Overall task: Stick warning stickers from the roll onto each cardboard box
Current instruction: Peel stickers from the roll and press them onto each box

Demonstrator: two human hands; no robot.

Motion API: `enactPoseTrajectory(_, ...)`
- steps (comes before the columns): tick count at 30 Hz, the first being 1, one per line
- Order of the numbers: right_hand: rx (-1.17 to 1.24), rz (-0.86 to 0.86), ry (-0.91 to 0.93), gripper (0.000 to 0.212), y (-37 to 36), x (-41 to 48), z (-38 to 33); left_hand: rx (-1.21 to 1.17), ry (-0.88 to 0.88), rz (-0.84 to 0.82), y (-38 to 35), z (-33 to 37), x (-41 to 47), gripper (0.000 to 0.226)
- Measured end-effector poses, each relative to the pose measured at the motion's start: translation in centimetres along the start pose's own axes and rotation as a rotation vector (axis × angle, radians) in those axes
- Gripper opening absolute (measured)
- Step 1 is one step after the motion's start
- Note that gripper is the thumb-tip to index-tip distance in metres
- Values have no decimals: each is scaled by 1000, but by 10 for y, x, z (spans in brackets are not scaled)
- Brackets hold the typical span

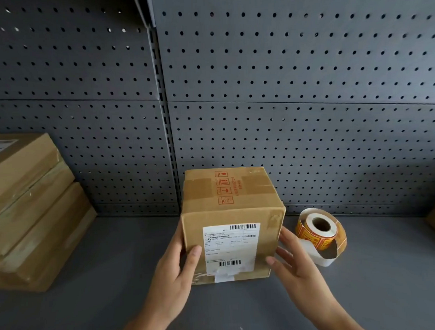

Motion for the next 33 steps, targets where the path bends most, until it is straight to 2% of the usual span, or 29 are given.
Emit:
enactPoseTrajectory(6,-112,69,38,48,14,6,-29,-43,19,108,19,29,4,52)
enactPoseTrajectory(9,-125,63,-13,38,20,13,-42,-15,81,32,28,42,13,44)
enactPoseTrajectory(15,-132,24,-239,24,27,30,-48,0,264,-134,35,39,35,27)
enactPoseTrajectory(19,-107,7,-293,21,22,42,-46,84,361,-182,31,25,45,32)
enactPoseTrajectory(25,-161,2,-283,20,18,52,-35,130,365,-85,25,15,49,39)
enactPoseTrajectory(28,-218,124,-217,20,33,51,-29,169,340,-57,25,14,47,42)
enactPoseTrajectory(31,-483,268,-104,12,67,41,-22,292,306,26,27,15,43,66)
enactPoseTrajectory(33,-713,209,-111,8,87,31,-13,317,224,101,29,23,39,67)
Point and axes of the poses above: each hand's wrist, its own x-axis towards the middle knuckle, its own y-axis out of the back of the hand, z = x × y, the point moved 2 cm from there along x, towards the middle knuckle, and after that the axes turned 5 degrees about -z, right-handed, at the moved point
